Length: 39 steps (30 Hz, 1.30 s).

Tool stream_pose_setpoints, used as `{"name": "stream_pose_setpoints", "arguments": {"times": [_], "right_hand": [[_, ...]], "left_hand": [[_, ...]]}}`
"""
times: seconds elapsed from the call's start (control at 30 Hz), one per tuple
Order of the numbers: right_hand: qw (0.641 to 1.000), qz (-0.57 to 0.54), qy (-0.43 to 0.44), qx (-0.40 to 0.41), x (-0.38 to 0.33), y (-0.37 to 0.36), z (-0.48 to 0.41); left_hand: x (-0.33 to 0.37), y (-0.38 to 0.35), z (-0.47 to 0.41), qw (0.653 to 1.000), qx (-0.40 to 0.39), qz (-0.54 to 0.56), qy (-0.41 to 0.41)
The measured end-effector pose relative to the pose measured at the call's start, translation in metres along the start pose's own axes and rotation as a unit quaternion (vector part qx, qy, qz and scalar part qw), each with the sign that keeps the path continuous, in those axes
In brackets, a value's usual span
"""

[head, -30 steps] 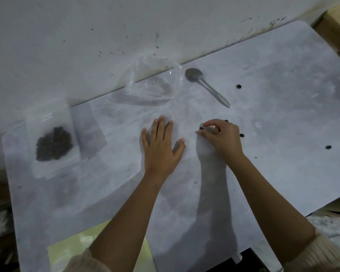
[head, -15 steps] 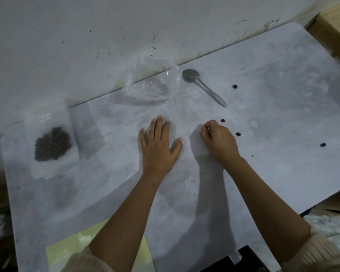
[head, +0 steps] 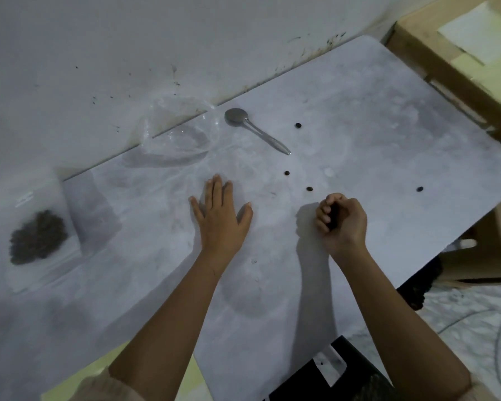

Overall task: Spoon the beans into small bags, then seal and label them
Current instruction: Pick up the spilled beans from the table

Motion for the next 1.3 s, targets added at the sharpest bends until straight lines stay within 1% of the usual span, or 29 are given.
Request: {"name": "stream_pose_setpoints", "arguments": {"times": [0.07,0.1,0.13,0.2,0.23,0.37,0.47,0.5,0.57,0.73,0.77,0.87,0.9,0.93,1.0,1.07,1.13,1.2,1.3], "right_hand": [[0.999,0.05,0.002,0.01,-0.007,0.011,-0.004],[0.994,0.109,0.014,0.008,-0.014,0.015,-0.007],[0.982,0.187,0.038,0.001,-0.021,0.018,-0.011],[0.939,0.331,0.093,-0.02,-0.037,0.018,-0.017],[0.918,0.379,0.115,-0.031,-0.042,0.015,-0.021],[0.847,0.493,0.18,-0.081,-0.05,0.001,-0.037],[0.778,0.578,0.213,-0.12,-0.05,-0.015,-0.044],[0.759,0.598,0.22,-0.133,-0.049,-0.02,-0.046],[0.738,0.615,0.23,-0.154,-0.049,-0.027,-0.049],[0.718,0.635,0.222,-0.178,-0.045,-0.03,-0.053],[0.709,0.646,0.216,-0.182,-0.044,-0.03,-0.052],[0.656,0.693,0.223,-0.201,-0.039,-0.033,-0.048],[0.643,0.702,0.226,-0.208,-0.038,-0.033,-0.047],[0.639,0.702,0.229,-0.214,-0.038,-0.033,-0.045],[0.655,0.682,0.238,-0.22,-0.038,-0.03,-0.046],[0.694,0.638,0.25,-0.22,-0.041,-0.027,-0.046],[0.764,0.559,0.244,-0.21,-0.044,-0.024,-0.045],[0.836,0.472,0.21,-0.183,-0.045,-0.019,-0.046],[0.909,0.37,0.141,-0.131,-0.043,-0.012,-0.05]], "left_hand": [[0.018,-0.009,0.002,1.0,-0.013,-0.004,-0.012],[0.024,-0.013,0.002,1.0,-0.017,-0.007,-0.011],[0.028,-0.015,0.001,1.0,-0.018,-0.012,-0.008],[0.032,-0.02,0.0,1.0,-0.01,-0.027,0.0],[0.032,-0.021,0.0,0.999,-0.003,-0.038,0.002],[0.032,-0.024,0.0,0.997,0.01,-0.072,0.002],[0.033,-0.025,0.0,0.996,0.009,-0.085,0.009],[0.033,-0.025,0.0,0.996,0.007,-0.088,0.01],[0.032,-0.026,0.0,0.996,0.002,-0.093,0.014],[0.032,-0.024,0.001,0.995,0.004,-0.1,0.021],[0.032,-0.024,0.001,0.995,0.005,-0.1,0.021],[0.032,-0.023,0.001,0.995,0.007,-0.101,0.022],[0.032,-0.023,0.0,0.995,0.006,-0.1,0.023],[0.031,-0.023,0.001,0.995,0.005,-0.099,0.024],[0.032,-0.023,0.001,0.995,0.008,-0.097,0.024],[0.032,-0.024,0.001,0.995,0.008,-0.091,0.027],[0.033,-0.024,0.002,0.997,0.009,-0.071,0.039],[0.037,-0.024,0.0,0.997,0.02,-0.044,0.056],[0.042,-0.023,-0.006,0.996,0.035,-0.024,0.08]]}}
Point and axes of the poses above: each hand's wrist, its own z-axis away from the middle knuckle, its own y-axis out of the back of the hand, x = y × z, the point moved 10 cm from there along -z, towards the middle knuckle, and after that the axes turned 9 degrees about y, right-handed, at the moved point
